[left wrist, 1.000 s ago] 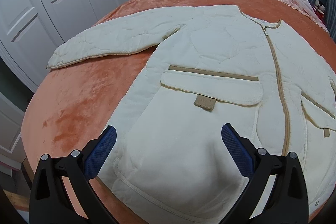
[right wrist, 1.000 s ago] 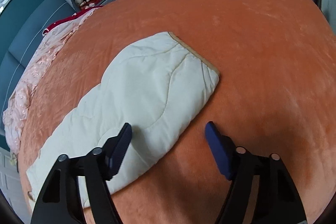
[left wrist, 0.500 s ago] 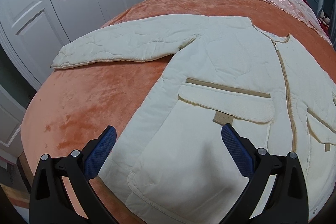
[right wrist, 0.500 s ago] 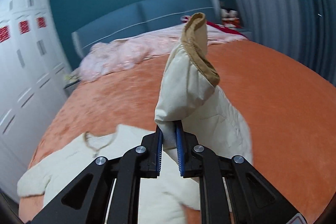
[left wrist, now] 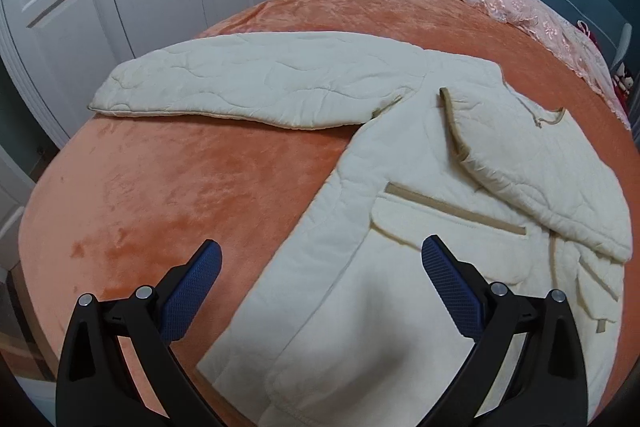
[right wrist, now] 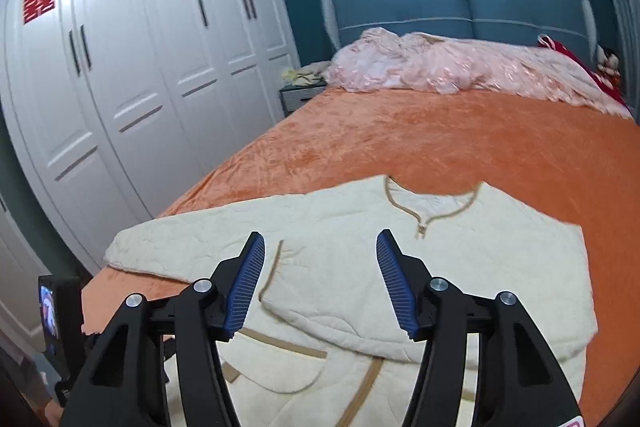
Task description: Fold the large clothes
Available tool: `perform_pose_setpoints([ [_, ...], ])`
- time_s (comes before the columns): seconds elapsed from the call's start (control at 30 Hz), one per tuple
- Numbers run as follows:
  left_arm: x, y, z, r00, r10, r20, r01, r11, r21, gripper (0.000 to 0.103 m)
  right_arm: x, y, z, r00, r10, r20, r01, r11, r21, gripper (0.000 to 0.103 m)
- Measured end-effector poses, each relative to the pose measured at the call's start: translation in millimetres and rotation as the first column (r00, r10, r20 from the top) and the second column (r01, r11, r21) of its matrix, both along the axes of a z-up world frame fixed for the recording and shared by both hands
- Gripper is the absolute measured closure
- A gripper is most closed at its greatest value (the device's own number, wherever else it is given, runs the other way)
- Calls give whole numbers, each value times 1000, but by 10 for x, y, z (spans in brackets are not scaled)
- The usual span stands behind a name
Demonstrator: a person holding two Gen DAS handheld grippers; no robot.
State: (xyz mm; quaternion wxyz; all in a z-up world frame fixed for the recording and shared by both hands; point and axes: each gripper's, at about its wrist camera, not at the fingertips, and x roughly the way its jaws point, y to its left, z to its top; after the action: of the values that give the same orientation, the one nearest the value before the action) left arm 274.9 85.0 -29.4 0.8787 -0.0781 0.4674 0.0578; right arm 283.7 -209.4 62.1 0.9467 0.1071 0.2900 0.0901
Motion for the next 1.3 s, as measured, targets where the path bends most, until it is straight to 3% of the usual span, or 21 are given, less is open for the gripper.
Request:
perform_pose_setpoints([
  [0.1,206,-127,-37,1000,-18,-15,16,991,-131,5,-226,-611,-296,981,-166,-98,174,982,78,46],
  [0.2,474,-314,-149,999,-28,-46,14,960,-281,5,-396,-1219,-711,921,-312,-232,351,924,150,44],
  [0.3,707,-516,-295,996,-29,-86,-5,928,-374,5,-557,-1635,-1008,870,-381,-313,460,855,239,43],
  [0.4,883,-670,-432,994,-30,-109,-20,901,-432,8,-591,-1891,-1221,839,-405,-363,518,800,304,44],
  [0.43,927,-709,-467,993,-33,-115,-22,896,-444,14,-583,-1954,-1284,833,-405,-377,531,775,341,44],
  [0.5,1012,-785,-506,992,-45,-119,-12,898,-441,36,-576,-2029,-1356,825,-411,-387,552,733,398,44],
  [0.57,1092,-836,-515,989,-69,-131,8,909,-416,78,-511,-2125,-1423,810,-431,-397,579,694,429,44],
  [0.63,1168,-856,-460,990,-80,-117,31,926,-377,92,-426,-2210,-1479,799,-446,-403,598,663,451,48],
  [0.67,1195,-852,-402,992,-85,-95,45,931,-363,94,-390,-2263,-1517,792,-454,-407,608,643,466,62],
  [0.7,1218,-849,-321,994,-87,-68,59,939,-339,95,-358,-2311,-1545,786,-460,-413,617,628,474,82],
  [0.73,1239,-844,-236,995,-90,-38,74,946,-317,96,-328,-2348,-1550,785,-459,-416,618,621,481,91],
  [0.8,1263,-821,-36,995,-98,36,104,952,-287,97,-311,-2320,-1381,811,-466,-354,585,640,499,94],
  [0.83,1263,-801,51,993,-100,68,115,954,-278,97,-330,-2241,-1193,830,-479,-287,557,683,472,94],
  [0.9,1223,-776,171,987,-103,125,130,964,-232,97,-341,-2019,-881,855,-488,-173,517,779,355,95],
  [0.97,1201,-792,101,985,-116,126,136,976,-168,97,-298,-1842,-862,862,-486,-146,507,836,208,95],
  [1.03,1217,-823,-167,990,-130,59,137,982,-132,97,-220,-1793,-1090,845,-489,-215,518,848,109,96],
  [1.1,1191,-848,-430,991,-136,4,135,984,-116,97,-215,-1826,-1331,823,-496,-277,537,839,91,96],
  [1.2,1064,-890,-620,988,-151,23,153,986,-72,96,-290,-1889,-1513,812,-497,-306,548,830,105,96],
  [1.3,996,-962,-665,985,-162,63,162,987,-6,95,-240,-1855,-1616,807,-499,-314,540,840,53,96],
])
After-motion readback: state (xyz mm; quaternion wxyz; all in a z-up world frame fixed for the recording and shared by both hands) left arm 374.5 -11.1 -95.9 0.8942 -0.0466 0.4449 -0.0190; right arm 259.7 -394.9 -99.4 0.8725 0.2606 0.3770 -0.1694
